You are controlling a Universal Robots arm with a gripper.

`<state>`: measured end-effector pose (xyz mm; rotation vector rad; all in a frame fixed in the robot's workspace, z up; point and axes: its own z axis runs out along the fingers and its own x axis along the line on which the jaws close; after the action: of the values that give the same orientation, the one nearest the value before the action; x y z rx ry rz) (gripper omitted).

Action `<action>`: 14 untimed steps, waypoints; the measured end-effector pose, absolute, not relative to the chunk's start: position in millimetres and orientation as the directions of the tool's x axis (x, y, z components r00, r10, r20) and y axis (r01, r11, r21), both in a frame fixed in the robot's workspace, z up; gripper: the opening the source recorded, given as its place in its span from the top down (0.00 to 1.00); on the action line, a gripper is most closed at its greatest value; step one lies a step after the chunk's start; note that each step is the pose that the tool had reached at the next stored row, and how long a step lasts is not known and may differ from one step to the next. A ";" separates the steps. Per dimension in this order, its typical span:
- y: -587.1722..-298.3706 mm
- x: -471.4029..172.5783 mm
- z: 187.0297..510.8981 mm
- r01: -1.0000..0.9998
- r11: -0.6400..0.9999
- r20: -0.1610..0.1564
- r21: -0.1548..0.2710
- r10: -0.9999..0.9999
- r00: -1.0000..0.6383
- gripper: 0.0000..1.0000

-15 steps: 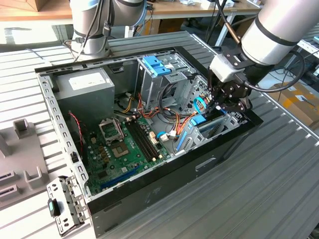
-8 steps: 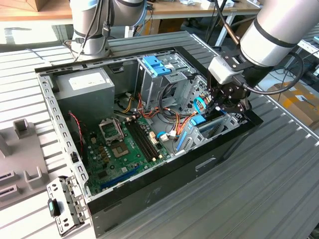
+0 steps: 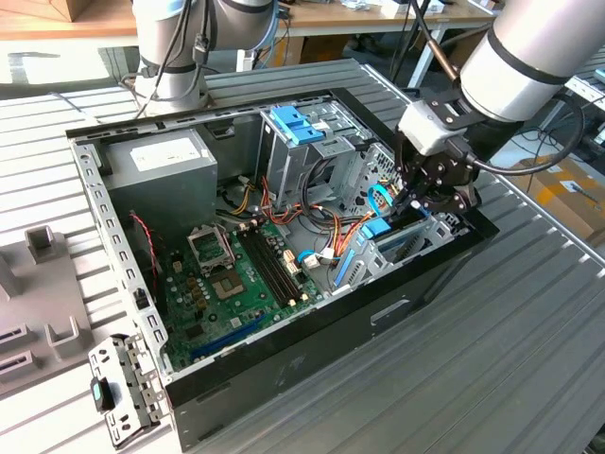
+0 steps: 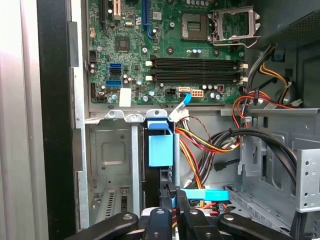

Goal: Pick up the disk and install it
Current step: 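Insert the second disk wire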

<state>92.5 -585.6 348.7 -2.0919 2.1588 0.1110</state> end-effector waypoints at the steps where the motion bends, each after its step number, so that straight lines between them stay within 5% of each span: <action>1: -586.8 92.6 348.7 -0.999 0.034 -0.147 -0.040 -0.989 -0.028 0.84; 14: -595.4 92.6 344.6 -0.999 0.033 -0.147 -0.040 -0.989 -0.027 0.84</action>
<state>92.6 -595.4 344.6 -2.0931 2.1568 0.1118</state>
